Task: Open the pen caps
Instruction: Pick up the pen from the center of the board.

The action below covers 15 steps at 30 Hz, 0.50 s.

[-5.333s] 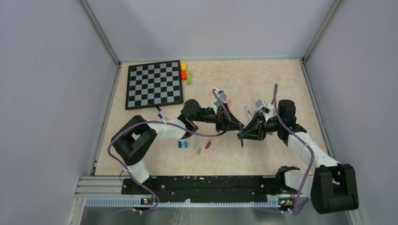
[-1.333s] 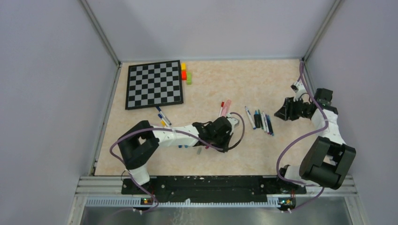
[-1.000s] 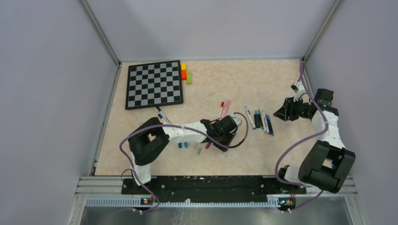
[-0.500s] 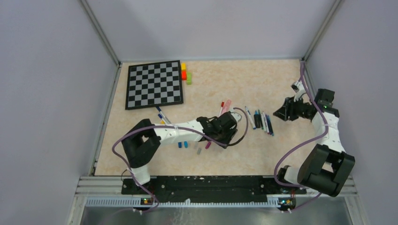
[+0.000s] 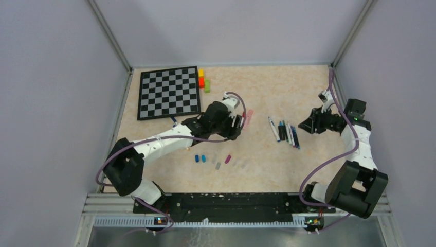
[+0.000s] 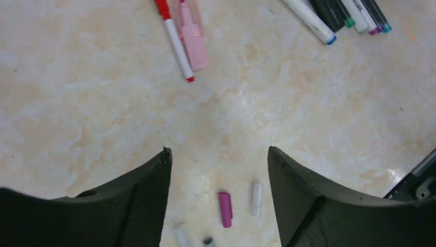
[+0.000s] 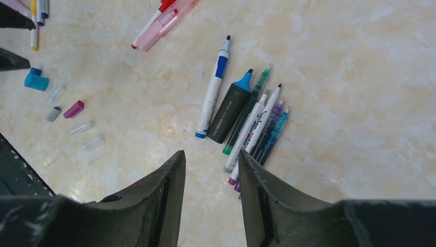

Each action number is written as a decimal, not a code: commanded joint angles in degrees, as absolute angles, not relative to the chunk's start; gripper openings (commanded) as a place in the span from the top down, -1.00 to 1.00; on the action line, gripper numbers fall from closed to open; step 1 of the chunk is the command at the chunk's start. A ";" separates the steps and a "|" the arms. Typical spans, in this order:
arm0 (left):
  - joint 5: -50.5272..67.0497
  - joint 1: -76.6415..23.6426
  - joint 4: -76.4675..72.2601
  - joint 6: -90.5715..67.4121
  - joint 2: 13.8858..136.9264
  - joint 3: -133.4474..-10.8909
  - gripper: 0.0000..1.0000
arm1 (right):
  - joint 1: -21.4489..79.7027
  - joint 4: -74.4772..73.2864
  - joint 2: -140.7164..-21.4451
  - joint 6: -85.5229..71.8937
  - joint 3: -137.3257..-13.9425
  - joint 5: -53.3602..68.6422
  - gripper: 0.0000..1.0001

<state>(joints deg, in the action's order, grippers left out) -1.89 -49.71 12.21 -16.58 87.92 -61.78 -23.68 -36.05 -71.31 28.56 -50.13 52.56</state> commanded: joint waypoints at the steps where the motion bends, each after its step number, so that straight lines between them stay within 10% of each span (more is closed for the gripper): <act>1: 6.53 -42.83 3.23 -18.77 83.16 -57.13 -0.45 | -23.98 -34.79 -69.17 29.93 -49.76 54.55 0.17; 6: 6.08 -38.77 -1.76 -21.99 80.98 -53.06 -0.96 | -23.99 -34.55 -68.87 30.05 -49.57 54.99 0.17; 15: 9.27 -34.05 -0.80 -27.33 87.41 -56.10 -0.98 | -23.93 -34.47 -68.88 30.17 -49.39 55.18 0.17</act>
<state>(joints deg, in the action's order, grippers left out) 7.01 -35.46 1.10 -23.86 83.66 -52.97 -23.68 -35.64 -70.43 28.80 -49.47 53.71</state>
